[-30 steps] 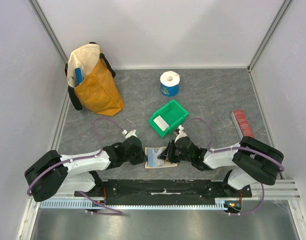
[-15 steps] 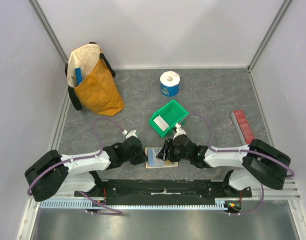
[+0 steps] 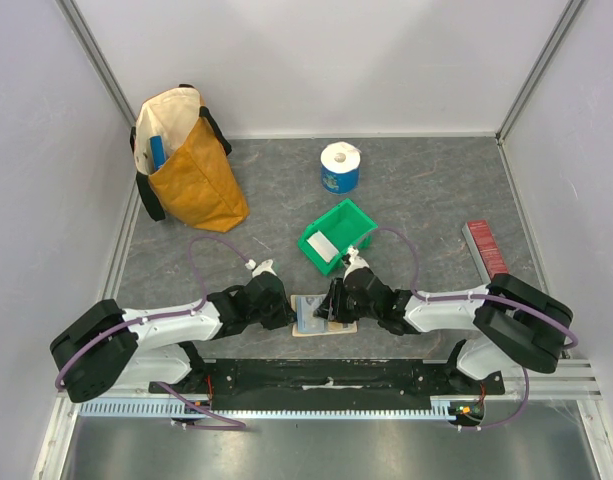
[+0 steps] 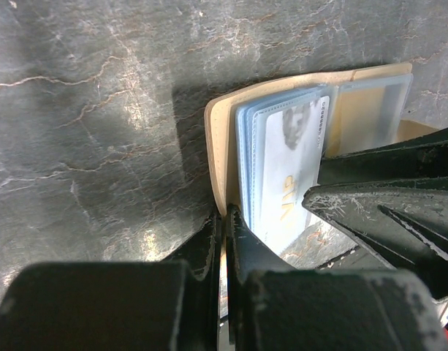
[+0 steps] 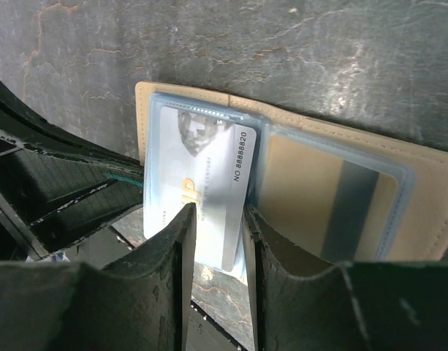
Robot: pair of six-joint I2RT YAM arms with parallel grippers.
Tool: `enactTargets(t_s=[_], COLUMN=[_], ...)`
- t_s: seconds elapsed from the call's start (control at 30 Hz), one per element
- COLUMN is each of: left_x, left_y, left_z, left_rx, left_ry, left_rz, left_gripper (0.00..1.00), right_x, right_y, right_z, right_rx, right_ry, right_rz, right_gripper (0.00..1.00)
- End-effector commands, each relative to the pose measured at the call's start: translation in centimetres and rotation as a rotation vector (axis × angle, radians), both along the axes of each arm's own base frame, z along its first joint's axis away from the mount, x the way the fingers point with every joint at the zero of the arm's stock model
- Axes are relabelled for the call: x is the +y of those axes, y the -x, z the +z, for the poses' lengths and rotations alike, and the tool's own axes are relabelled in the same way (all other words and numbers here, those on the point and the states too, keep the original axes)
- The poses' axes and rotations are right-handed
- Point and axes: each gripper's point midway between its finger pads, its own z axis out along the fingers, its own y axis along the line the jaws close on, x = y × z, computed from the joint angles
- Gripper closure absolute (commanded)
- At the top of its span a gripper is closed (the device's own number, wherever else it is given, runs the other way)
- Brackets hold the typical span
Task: Put the credit cards into the card holder
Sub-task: Insert the credit card into the card holder.
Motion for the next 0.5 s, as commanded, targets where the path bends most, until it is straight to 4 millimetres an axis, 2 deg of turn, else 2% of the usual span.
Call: enactTargets(t_s=[0.0, 0.13, 0.2, 0.33, 0.47], left_x=[2.0, 2.0, 1.9, 2.1, 2.7], left_y=[1.3, 1.2, 1.2, 1.2, 1.3], left_z=[-2.5, -2.4, -2.3, -2.3, -2.5], left_rx=[0.049, 0.047, 0.045, 0.042, 0.05], left_ry=[-0.11, -0.112, -0.109, -0.112, -0.137], left_rz=[-0.018, -0.02, -0.02, -0.017, -0.004], left_gripper=[0.98, 0.98, 0.98, 0.98, 0.98], right_x=[2.9, 2.9, 2.9, 2.5, 0.5], right_y=[0.3, 0.2, 0.2, 0.1, -1.3], right_z=[3.0, 3.3, 3.5, 3.4, 3.6], right_rx=[-0.024, -0.036, -0.04, -0.044, -0.102], right_ry=[-0.14, -0.146, -0.146, -0.115, -0.01], right_rz=[0.073, 0.076, 0.079, 0.071, -0.004], right_gripper=[0.63, 0.7, 0.71, 0.63, 0.56])
